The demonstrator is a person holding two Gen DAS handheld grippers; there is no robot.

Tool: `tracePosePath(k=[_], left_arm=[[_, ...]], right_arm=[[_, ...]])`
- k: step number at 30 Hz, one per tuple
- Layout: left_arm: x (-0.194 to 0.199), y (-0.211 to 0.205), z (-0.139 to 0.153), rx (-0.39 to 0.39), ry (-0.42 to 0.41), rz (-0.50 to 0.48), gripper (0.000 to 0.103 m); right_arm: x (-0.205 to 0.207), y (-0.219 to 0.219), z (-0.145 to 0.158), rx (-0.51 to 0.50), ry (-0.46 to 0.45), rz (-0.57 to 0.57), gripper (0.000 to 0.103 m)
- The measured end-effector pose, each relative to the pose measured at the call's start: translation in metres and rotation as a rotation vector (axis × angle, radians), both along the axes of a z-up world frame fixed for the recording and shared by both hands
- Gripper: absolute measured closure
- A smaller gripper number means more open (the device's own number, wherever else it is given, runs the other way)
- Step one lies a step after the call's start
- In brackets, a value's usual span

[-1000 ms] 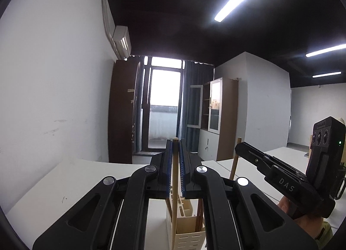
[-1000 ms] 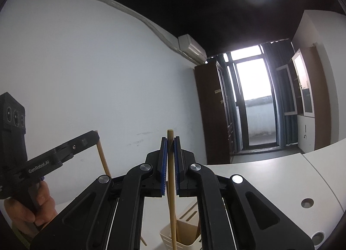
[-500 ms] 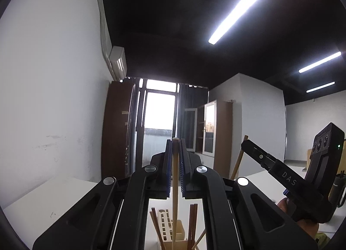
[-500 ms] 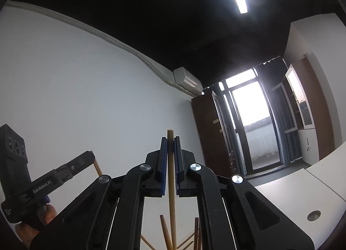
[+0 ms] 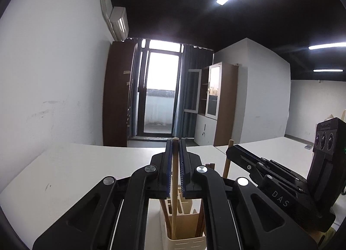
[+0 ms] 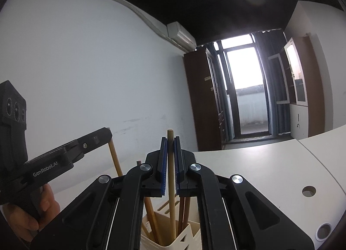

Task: Organize utensils
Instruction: 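Open both grippers to release the chopsticks into the holder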

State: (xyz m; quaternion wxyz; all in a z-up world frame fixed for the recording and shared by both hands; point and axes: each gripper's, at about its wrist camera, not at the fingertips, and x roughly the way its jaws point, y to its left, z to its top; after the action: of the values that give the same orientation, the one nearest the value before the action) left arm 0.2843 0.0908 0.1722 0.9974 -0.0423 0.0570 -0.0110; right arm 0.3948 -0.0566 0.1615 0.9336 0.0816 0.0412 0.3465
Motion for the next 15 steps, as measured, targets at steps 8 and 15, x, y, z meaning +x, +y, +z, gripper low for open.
tracePosePath(k=[8, 15], left_arm=[[0.006, 0.011, -0.005, -0.029, 0.043, -0.012, 0.097], [0.006, 0.022, -0.005, -0.072, 0.077, -0.013, 0.096]], right_arm=[[0.003, 0.004, -0.006, -0.047, 0.05, -0.023, 0.096], [0.005, 0.0, -0.006, -0.06, 0.08, -0.047, 0.091]])
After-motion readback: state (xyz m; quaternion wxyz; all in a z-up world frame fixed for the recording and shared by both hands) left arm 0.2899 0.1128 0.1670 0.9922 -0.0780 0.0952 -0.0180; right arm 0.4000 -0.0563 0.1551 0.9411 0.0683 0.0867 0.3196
